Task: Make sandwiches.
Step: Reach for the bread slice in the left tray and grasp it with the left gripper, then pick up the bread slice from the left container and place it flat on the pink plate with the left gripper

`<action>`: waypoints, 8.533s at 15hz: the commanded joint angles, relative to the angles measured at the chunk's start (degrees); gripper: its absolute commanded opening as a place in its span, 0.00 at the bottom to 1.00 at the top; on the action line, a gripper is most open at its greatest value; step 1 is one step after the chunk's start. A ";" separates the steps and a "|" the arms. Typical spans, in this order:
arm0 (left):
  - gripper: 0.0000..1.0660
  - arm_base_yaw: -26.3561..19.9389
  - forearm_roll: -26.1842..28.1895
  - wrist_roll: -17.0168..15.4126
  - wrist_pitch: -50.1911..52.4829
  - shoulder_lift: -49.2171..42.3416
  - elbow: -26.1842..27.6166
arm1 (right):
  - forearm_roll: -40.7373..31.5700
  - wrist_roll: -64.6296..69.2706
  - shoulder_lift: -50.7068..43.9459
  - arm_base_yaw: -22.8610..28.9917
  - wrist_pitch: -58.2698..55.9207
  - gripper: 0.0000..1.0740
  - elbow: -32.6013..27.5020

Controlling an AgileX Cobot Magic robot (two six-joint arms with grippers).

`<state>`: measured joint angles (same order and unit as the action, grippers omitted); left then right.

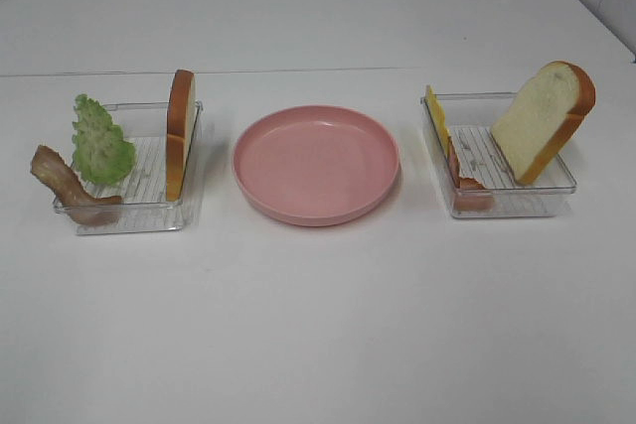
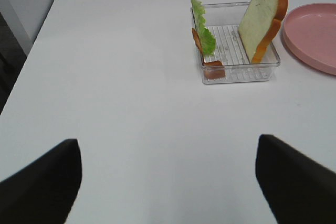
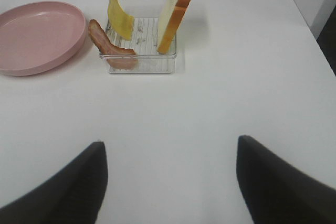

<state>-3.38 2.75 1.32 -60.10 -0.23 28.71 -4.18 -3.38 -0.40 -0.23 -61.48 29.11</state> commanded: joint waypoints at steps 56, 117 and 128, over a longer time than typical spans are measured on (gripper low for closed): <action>0.75 1.95 13.29 -0.11 -13.06 89.44 61.08 | 0.23 -0.40 -0.29 -0.46 0.74 0.62 -0.11; 0.00 22.12 17.19 -6.19 2.18 119.35 84.05 | 0.17 -0.40 -0.29 -0.46 0.74 0.62 -0.11; 0.00 20.86 45.32 3.67 5.33 131.84 84.05 | 0.17 -0.40 -0.29 -0.46 0.74 0.62 -0.11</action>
<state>17.25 46.47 4.64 -54.95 131.44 112.53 -4.18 -3.38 -0.40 -0.23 -61.48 29.11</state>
